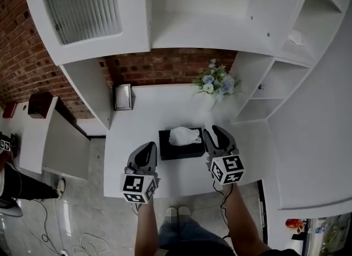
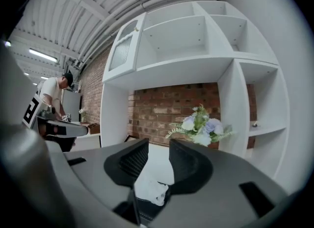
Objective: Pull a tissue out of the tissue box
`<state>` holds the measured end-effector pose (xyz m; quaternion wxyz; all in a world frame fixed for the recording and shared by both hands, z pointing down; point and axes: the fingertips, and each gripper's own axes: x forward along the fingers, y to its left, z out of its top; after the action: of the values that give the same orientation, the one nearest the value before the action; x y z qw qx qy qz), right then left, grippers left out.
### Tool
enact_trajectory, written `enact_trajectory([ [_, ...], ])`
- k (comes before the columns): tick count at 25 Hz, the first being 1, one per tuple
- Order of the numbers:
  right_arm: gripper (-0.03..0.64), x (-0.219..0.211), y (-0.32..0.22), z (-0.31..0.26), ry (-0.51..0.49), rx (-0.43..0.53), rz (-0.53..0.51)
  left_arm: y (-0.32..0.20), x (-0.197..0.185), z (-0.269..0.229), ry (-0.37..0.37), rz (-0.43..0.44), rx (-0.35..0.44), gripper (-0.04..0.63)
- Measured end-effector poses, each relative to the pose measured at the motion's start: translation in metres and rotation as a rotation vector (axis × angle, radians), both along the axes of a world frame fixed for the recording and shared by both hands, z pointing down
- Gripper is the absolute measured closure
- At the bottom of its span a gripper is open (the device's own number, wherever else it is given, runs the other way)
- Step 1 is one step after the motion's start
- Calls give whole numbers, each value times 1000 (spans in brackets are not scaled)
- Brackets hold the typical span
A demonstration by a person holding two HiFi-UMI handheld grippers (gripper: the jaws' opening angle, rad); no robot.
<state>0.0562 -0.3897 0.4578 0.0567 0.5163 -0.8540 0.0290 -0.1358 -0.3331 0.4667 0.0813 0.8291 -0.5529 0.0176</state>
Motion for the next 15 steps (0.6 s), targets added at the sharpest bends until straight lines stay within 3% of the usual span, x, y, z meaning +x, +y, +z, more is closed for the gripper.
enact_trajectory([
  [9,489,-60,-44,32,370,-106,-400,-12,-12,20,0,-17,-38,588],
  [15,488,-93,-46,81,588,-252,-669,-15,-21,32,1,-34,-62,588],
])
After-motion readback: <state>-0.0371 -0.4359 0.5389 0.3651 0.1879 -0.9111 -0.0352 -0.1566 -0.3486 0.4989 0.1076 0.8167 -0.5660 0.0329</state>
